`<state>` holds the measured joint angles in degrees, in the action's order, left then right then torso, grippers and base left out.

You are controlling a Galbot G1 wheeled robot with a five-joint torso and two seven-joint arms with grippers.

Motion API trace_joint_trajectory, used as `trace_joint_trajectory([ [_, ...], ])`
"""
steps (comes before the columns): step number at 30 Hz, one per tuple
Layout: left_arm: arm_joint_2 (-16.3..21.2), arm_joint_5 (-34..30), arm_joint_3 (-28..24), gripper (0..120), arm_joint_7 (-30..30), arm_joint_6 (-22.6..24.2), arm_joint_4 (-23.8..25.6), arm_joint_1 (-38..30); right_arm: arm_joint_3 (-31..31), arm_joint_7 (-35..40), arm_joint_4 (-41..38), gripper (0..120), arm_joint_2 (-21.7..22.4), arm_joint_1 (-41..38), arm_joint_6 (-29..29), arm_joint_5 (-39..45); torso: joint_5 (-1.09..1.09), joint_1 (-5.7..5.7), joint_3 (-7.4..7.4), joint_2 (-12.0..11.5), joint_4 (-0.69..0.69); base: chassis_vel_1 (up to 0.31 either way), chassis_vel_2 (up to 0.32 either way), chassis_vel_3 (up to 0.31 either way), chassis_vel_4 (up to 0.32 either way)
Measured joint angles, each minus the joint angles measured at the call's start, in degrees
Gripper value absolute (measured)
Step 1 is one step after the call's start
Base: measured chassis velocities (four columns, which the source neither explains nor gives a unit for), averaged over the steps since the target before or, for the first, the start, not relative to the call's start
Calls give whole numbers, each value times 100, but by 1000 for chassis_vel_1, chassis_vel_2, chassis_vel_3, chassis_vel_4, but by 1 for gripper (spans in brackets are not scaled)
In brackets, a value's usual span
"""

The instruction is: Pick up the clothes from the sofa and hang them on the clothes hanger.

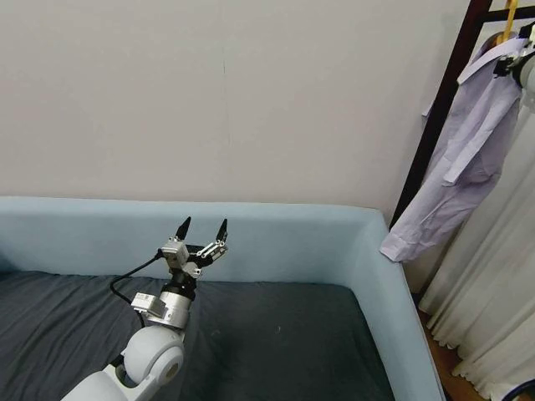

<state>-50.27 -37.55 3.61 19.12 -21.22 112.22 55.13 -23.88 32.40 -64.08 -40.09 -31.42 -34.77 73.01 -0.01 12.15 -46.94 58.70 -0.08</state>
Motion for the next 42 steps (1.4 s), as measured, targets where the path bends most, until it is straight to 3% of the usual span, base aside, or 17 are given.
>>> trace_joint_trajectory([
  [42,-45,34,73,100,1,-17,118,131,73,63,805,8,-340,-240,263,128,2,0,0,0,-2,0,0,0,0],
])
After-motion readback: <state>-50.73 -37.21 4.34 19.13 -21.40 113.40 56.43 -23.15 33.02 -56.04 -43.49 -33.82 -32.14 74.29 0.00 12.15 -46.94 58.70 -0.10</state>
